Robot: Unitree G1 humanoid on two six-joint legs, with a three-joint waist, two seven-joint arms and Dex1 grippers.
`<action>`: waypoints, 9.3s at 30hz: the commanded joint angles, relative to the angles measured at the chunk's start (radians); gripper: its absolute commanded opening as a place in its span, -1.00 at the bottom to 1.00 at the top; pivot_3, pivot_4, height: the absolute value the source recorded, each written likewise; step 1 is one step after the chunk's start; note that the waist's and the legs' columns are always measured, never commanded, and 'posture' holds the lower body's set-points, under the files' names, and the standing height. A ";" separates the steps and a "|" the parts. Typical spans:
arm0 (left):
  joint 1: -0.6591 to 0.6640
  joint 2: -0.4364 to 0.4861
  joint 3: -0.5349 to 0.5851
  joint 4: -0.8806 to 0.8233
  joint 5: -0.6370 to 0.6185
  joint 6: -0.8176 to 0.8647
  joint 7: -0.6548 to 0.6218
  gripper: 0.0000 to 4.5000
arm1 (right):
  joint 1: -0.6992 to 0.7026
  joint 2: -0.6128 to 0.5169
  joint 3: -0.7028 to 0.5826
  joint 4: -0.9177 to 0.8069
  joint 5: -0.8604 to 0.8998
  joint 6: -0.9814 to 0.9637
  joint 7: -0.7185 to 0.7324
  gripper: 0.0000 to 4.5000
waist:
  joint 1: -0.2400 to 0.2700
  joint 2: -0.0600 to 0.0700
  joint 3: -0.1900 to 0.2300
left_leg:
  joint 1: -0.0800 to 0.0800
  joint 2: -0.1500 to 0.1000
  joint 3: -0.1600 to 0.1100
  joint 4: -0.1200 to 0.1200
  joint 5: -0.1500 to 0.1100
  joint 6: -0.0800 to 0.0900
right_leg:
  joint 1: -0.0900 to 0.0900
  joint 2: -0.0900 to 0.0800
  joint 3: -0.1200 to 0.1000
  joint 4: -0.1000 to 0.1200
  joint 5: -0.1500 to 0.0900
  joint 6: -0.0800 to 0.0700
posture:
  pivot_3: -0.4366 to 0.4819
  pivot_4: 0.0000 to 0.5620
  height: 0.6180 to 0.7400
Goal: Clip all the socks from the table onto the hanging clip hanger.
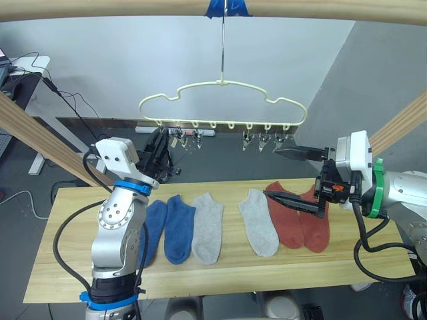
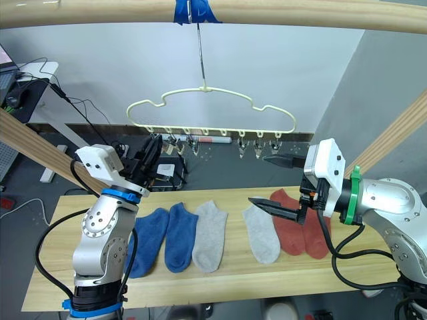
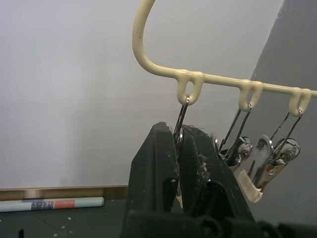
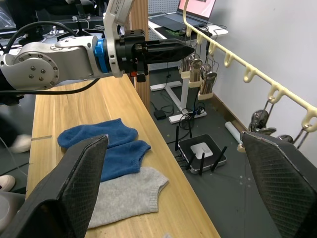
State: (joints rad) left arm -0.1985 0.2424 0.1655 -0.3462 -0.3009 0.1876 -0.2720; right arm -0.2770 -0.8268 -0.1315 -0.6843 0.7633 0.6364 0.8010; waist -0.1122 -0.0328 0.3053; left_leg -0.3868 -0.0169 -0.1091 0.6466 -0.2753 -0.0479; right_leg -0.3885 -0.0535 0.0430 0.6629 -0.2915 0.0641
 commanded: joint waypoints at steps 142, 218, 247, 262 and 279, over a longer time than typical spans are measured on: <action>0.209 0.277 -0.034 -0.344 -0.217 0.171 -0.052 0.22 | -0.185 0.246 0.259 0.164 -0.475 -0.194 0.189 -0.06 | 0.032 0.007 0.055 | -0.018 -0.001 -0.001 0.000 0.002 -0.004 | -0.021 -0.004 0.002 -0.001 0.004 0.002 | -0.40 0.29 1.00; 0.131 -0.083 -0.168 -0.077 0.160 -0.157 0.050 0.45 | -0.123 0.027 0.005 0.029 -0.105 0.021 0.001 -0.04 | -0.003 0.007 0.055 | -0.022 0.001 0.003 0.018 0.002 -0.001 | -0.021 0.001 0.001 0.012 0.008 0.002 | -0.65 0.26 1.00; 0.014 -0.088 -0.141 0.006 0.170 -0.162 0.080 0.29 | -0.127 0.022 0.007 0.027 -0.100 0.026 0.002 -0.04 | -0.005 0.007 0.055 | -0.022 0.001 0.003 0.019 0.002 -0.001 | -0.021 0.001 0.001 0.013 0.008 0.002 | -0.67 0.28 1.00; -0.017 -0.102 -0.144 -0.041 0.178 -0.145 0.114 0.29 | -0.122 0.020 0.009 0.033 -0.102 0.021 0.010 -0.04 | -0.010 0.007 0.055 | -0.022 0.001 0.003 0.019 0.002 -0.001 | -0.021 0.001 0.001 0.013 0.008 0.002 | -0.65 0.27 1.00; -0.021 -0.095 -0.144 -0.051 0.169 -0.124 0.124 -0.33 | -0.122 0.021 0.013 0.039 -0.102 0.016 0.011 -0.04 | -0.011 0.007 0.055 | -0.022 0.001 0.003 0.019 0.002 -0.001 | -0.021 0.001 0.001 0.013 0.008 0.002 | -0.64 0.27 1.00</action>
State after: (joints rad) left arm -0.2113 0.1488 0.0251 -0.3553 -0.1327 0.0747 -0.1448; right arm -0.4026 -0.7985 -0.0995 -0.6223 0.6498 0.6705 0.8065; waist -0.1228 -0.0259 0.3603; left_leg -0.4084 -0.0159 -0.1065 0.6656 -0.2732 -0.0489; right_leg -0.4095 -0.0526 0.0440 0.6762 -0.2832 0.0664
